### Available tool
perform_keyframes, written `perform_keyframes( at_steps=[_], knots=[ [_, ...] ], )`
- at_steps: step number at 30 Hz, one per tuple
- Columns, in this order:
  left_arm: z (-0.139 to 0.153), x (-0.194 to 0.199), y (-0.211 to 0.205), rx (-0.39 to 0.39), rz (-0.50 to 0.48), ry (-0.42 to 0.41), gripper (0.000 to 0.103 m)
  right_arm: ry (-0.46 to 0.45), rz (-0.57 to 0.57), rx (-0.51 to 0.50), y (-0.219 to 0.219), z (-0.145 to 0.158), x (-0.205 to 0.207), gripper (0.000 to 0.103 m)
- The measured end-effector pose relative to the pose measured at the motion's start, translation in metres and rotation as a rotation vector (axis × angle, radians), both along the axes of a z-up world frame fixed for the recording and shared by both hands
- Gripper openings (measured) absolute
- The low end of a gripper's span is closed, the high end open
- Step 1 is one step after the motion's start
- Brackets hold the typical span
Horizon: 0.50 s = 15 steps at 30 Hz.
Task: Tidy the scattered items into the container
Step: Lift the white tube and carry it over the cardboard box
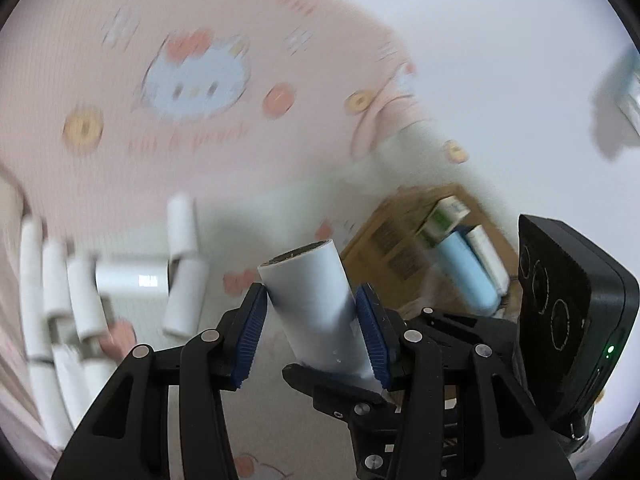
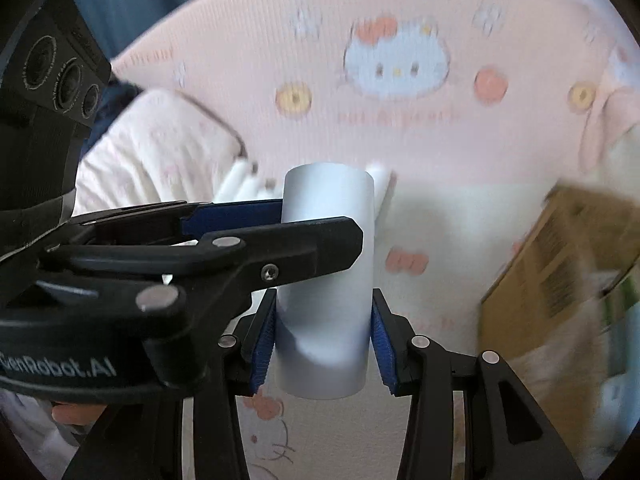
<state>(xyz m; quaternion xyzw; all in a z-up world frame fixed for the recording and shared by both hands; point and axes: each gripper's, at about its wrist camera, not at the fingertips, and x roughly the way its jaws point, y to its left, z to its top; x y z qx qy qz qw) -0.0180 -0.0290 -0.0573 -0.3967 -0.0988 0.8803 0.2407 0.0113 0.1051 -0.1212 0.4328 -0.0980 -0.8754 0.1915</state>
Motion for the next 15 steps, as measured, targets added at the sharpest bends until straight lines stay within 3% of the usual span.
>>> perform_keyframes(
  at_steps=[7,12,15],
  knots=[
    [0.038,-0.005,0.040,-0.017,-0.092,0.064,0.051,0.070,-0.064,0.075,0.024,0.038,0.013,0.041],
    [0.045,-0.018,0.083,-0.084,-0.185,0.040,0.051,0.029,-0.106,0.129,0.049,0.039,0.016,0.042],
    [0.052,-0.036,0.106,-0.107,-0.228,-0.048,0.051,-0.032,-0.152,0.093,0.072,0.037,0.011,0.042]
  ],
)
